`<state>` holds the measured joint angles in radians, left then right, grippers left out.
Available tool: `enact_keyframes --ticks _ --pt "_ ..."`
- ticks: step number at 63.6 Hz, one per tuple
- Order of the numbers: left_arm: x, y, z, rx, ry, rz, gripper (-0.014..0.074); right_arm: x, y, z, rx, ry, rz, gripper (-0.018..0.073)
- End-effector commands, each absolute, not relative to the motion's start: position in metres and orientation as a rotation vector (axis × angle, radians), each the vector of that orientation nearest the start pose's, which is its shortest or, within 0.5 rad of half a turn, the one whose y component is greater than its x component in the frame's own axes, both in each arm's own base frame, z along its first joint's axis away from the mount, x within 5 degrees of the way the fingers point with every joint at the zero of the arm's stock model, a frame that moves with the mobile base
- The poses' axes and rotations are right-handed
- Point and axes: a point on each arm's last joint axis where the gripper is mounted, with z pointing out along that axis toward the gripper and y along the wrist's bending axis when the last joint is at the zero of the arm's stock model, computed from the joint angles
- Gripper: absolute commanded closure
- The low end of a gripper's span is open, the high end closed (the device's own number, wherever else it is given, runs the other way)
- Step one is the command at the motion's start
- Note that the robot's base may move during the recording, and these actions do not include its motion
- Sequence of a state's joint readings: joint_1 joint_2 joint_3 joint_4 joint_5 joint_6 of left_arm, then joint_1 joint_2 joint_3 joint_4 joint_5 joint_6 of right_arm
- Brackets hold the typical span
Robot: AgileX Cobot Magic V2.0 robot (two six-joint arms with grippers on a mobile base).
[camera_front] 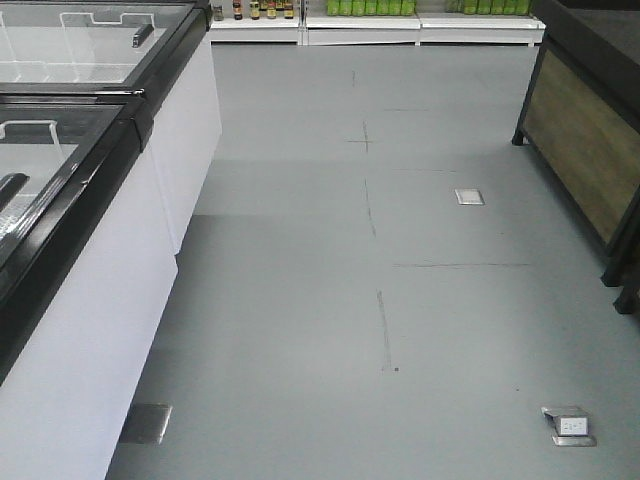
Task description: Left arm holds basket, right arm returns cookies
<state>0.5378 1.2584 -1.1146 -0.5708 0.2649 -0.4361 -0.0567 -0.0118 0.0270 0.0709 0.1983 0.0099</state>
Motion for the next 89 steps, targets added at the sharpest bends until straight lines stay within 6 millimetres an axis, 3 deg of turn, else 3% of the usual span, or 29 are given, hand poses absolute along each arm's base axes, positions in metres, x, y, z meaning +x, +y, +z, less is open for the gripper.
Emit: enact_keyframes --ticks 1,23,34,41,53,70,89 --pt "0.263 0.143 0.407 -1.175 1.362 -0.439 0.0094 0.055 -0.003 0.193 0.096 1.603 0.008 0.0570" --pt "0.313 0.169 0.381 -1.239 1.403 -0.498 0.0131 0.055 -0.003 0.193 0.096 1.603 0.008 0.0570" --pt "0.336 0.168 0.372 -1.209 1.464 -0.659 0.0270 0.055 -0.003 0.193 0.096 1.603 0.008 0.0570" --pt "0.343 0.166 0.369 -1.171 1.455 -0.749 0.0412 0.055 -0.003 0.193 0.096 1.603 0.008 0.0570" --pt "0.346 0.165 0.373 -1.106 1.435 -0.768 0.0605 0.055 -0.003 0.193 0.096 1.603 0.008 0.0570" --pt "0.341 0.160 0.383 -1.084 1.412 -0.816 0.0604 0.055 -0.003 0.193 0.096 1.603 0.008 0.0570" --pt "0.320 0.143 0.425 -0.942 1.288 -0.901 0.0604 0.055 -0.003 0.193 0.096 1.603 0.008 0.0570"
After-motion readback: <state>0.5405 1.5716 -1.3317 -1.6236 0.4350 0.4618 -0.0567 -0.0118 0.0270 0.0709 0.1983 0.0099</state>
